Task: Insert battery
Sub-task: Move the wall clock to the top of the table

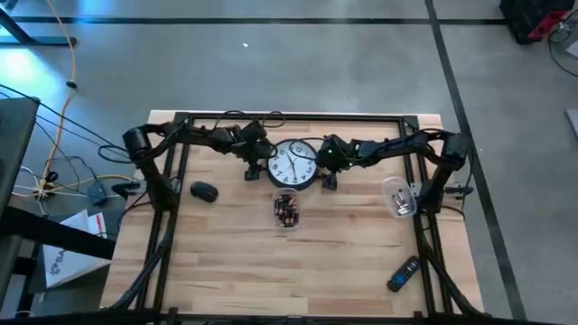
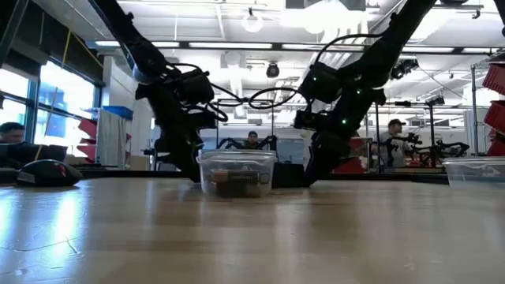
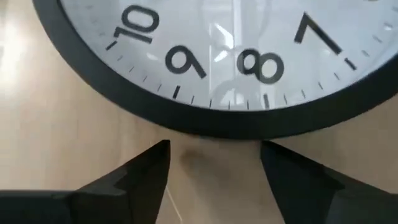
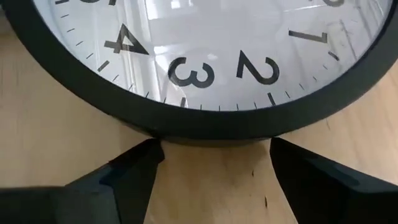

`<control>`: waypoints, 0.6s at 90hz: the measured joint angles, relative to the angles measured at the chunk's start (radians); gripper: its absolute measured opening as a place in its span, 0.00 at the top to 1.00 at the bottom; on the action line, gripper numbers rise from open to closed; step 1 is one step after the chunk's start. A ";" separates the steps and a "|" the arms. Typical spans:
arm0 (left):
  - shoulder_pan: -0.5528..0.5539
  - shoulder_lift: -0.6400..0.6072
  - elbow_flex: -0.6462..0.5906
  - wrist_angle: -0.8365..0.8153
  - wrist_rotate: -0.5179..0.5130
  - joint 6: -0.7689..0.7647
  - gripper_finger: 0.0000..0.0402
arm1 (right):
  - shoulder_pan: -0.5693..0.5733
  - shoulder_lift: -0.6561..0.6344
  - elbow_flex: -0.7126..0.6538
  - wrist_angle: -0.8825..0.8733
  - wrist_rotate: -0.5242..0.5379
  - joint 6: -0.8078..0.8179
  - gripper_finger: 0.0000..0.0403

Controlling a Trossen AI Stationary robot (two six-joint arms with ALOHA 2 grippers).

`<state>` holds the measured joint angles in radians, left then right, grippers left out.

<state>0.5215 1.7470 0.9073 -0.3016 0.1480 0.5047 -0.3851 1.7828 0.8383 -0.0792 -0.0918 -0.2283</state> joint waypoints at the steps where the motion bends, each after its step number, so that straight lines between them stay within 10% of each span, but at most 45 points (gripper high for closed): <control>1: 0.000 0.000 0.003 -0.008 0.000 -0.002 0.41 | -0.001 -0.001 0.000 -0.002 -0.002 0.001 0.30; 54: -0.017 0.041 -0.011 0.023 0.098 -0.058 0.40 | -0.013 0.020 -0.003 0.056 -0.068 0.010 0.30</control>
<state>0.5042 1.7882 0.8963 -0.2783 0.2463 0.4466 -0.3979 1.8033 0.8349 -0.0229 -0.1601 -0.2180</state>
